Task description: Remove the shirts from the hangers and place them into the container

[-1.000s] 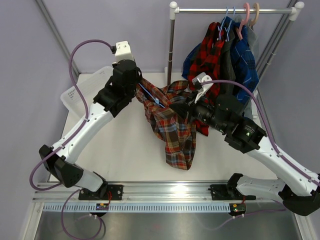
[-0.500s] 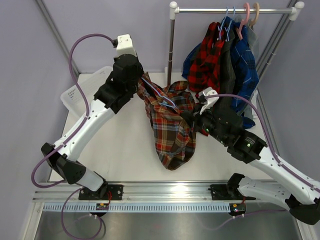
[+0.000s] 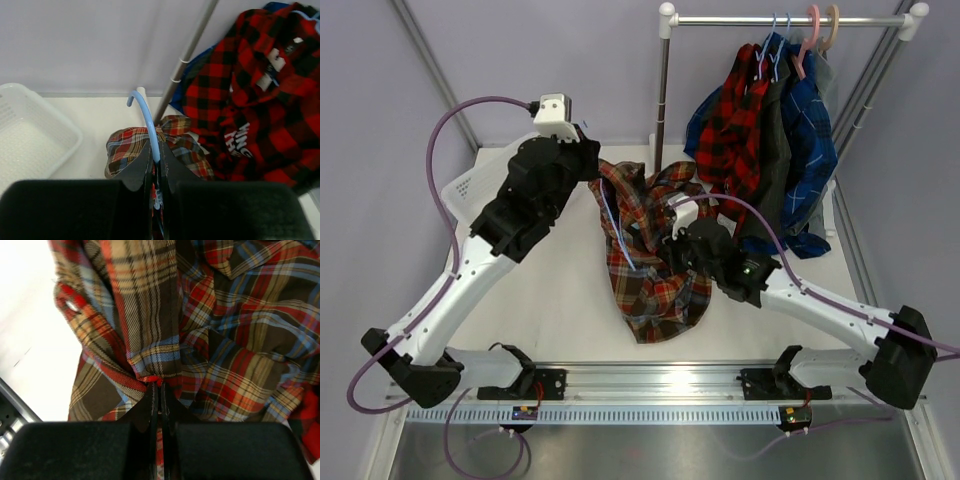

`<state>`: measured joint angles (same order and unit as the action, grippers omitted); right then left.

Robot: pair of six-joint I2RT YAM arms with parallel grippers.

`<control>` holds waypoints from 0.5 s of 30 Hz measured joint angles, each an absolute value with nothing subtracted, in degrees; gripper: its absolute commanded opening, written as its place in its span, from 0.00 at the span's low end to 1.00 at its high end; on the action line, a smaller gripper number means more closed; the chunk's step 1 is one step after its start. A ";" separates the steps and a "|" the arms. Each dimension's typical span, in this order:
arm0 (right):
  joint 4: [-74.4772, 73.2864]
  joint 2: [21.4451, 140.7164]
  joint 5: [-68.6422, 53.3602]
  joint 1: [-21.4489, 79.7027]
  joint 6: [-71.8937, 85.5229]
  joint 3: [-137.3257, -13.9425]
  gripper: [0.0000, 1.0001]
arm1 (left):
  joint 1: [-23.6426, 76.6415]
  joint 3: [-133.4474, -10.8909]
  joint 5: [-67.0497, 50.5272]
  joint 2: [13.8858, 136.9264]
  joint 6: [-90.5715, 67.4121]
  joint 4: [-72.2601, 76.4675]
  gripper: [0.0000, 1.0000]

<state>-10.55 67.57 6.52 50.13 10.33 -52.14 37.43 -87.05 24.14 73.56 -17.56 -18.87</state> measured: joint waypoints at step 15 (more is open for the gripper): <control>-6.92 88.99 6.04 50.13 11.92 -61.08 0.21 | 37.80 -81.97 8.78 58.30 -19.59 -22.87 0.00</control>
